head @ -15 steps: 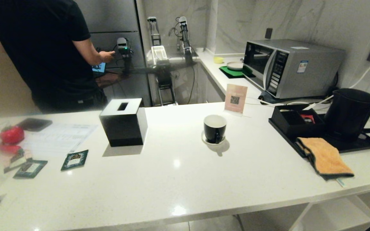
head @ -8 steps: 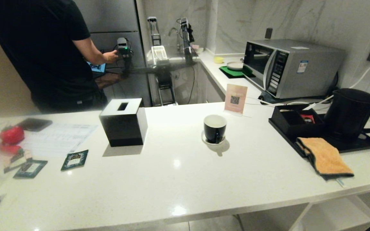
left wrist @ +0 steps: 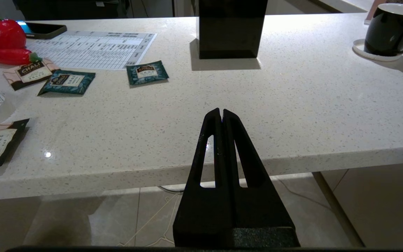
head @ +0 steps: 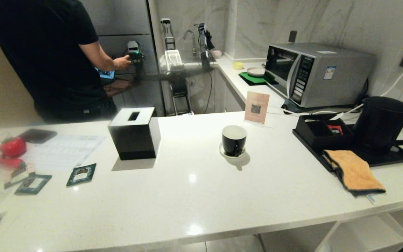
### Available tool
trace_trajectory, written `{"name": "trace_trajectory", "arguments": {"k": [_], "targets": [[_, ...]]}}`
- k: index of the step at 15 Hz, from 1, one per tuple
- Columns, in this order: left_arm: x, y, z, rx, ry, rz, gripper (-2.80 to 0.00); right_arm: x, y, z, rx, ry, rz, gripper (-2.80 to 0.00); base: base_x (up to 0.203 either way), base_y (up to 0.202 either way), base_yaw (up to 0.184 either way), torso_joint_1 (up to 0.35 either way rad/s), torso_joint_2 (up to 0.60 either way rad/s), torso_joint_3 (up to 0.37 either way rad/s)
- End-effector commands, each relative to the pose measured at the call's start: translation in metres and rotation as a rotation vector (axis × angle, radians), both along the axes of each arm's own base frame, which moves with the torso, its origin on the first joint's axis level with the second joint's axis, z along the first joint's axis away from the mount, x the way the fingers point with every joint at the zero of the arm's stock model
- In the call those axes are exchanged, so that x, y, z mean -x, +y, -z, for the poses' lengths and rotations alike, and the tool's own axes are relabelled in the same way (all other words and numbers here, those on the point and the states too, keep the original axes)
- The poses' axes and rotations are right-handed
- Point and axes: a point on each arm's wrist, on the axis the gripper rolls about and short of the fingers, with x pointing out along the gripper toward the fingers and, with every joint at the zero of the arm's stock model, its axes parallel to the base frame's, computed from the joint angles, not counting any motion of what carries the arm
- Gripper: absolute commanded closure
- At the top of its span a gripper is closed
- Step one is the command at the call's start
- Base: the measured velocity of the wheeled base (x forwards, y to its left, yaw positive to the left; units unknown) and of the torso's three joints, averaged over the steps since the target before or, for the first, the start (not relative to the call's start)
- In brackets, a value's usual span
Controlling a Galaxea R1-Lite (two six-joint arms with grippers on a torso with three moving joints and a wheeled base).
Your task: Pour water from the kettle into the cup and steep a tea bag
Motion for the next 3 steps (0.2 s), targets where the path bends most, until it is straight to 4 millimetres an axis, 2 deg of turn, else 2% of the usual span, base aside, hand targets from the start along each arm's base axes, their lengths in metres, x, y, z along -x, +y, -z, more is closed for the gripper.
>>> {"name": "trace_trajectory", "arguments": {"k": [1,3], "targets": [[-0.0001,0.0000,-0.0001,0.001,0.001,-0.001,0.00,-0.0001,0.0000,0.0000,0.001,0.001,0.000,0.00,0.000,0.000,0.000,0.000,0.00,0.000],[-0.0001,0.0000,-0.0001,0.002,0.001,-0.001,0.00,-0.0001,0.0000,0.0000,0.001,0.001,0.000,0.00,0.000,0.000,0.000,0.000,0.00,0.000]]}}
